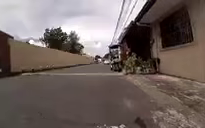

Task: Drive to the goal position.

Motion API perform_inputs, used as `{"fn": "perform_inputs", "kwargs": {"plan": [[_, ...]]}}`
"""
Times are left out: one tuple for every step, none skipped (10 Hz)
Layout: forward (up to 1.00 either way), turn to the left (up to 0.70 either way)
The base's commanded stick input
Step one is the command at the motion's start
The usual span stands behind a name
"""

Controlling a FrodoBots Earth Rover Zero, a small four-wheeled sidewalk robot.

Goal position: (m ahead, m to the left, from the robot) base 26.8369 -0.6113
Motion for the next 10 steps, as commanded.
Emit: {"fn": "perform_inputs", "kwargs": {"plan": [[0.70, 0.00], [0.70, 0.00], [0.70, 0.00], [0.70, 0.00], [0.70, 0.00], [0.70, 0.00], [0.70, 0.00], [0.70, 0.00], [0.70, 0.00], [0.70, 0.00]]}}
